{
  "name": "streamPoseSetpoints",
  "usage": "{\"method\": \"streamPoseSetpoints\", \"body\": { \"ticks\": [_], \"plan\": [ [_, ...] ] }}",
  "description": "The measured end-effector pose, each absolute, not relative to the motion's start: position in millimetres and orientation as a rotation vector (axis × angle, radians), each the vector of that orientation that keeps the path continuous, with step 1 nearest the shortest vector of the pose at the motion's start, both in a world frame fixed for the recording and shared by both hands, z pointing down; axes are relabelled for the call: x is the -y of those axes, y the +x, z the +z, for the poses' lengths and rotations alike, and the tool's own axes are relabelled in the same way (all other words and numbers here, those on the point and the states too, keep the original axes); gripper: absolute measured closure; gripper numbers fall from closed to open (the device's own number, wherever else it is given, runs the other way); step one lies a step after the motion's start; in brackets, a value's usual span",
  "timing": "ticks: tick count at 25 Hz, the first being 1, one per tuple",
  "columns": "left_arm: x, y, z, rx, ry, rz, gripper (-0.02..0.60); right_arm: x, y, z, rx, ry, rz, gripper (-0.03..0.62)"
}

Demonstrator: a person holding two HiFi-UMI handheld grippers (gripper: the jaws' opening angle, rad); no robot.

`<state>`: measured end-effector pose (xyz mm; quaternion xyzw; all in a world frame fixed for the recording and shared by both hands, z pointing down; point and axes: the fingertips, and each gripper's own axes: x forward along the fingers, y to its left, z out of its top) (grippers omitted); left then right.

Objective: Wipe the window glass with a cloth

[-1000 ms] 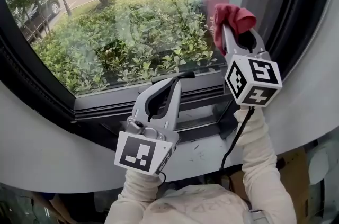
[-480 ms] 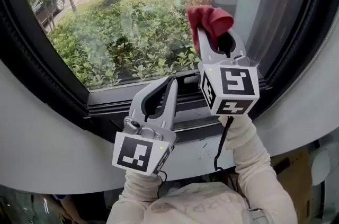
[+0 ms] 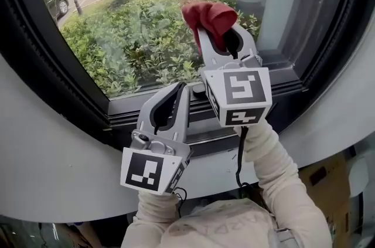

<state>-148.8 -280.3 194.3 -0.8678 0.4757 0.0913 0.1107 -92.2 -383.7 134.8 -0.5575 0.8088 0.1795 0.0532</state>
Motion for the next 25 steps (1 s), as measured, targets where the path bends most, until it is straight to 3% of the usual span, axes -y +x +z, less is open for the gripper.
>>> {"method": "streamPoseSetpoints", "body": {
  "ticks": [11, 25],
  "plan": [
    [280, -145, 204, -1.387, -2.563, 0.263, 0.581, 385, -85, 172, -2.503, -1.755, 0.549, 0.47],
    [288, -77, 206, -1.343, -2.596, 0.241, 0.581, 402, 31, 174, -2.415, -1.881, 0.537, 0.464]
  ]
}}
